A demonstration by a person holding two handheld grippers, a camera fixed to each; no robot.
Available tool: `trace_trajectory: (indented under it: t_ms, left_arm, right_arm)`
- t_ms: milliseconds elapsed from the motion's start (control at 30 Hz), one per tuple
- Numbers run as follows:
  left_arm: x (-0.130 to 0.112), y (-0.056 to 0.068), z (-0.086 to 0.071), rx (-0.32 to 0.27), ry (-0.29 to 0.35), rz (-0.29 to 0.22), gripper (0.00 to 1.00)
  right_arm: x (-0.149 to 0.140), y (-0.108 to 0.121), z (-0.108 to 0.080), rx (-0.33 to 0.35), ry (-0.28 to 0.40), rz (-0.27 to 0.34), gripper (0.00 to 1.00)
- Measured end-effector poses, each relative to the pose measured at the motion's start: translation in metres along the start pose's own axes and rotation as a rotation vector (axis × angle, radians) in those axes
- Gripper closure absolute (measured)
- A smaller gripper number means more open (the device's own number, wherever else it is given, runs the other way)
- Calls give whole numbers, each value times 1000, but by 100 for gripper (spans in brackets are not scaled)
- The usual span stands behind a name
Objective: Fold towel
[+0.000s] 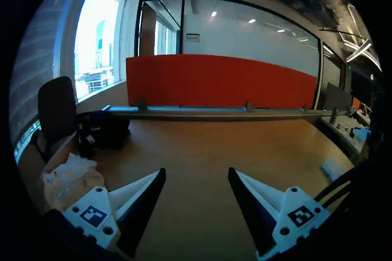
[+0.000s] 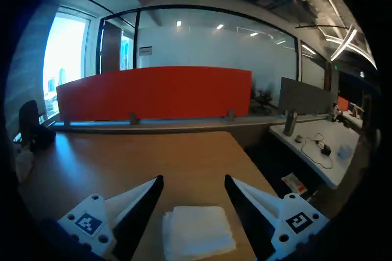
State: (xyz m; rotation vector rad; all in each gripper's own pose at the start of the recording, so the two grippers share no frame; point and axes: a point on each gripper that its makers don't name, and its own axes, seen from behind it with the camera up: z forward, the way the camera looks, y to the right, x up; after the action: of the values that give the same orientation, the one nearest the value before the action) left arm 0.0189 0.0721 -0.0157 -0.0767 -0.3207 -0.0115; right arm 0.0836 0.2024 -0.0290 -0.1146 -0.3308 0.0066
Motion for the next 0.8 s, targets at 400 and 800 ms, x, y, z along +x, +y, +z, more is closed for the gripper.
trace_trajectory:
  t_ms: [400,800]
  left_arm:
    - [41,-16,1,31,124,17,6]
    - [57,-21,0,31,179,11,6]
  right_arm:
    - [31,-28,-4,35,106,-42,3]
    - [61,-64,-4,73,178,-35,2]
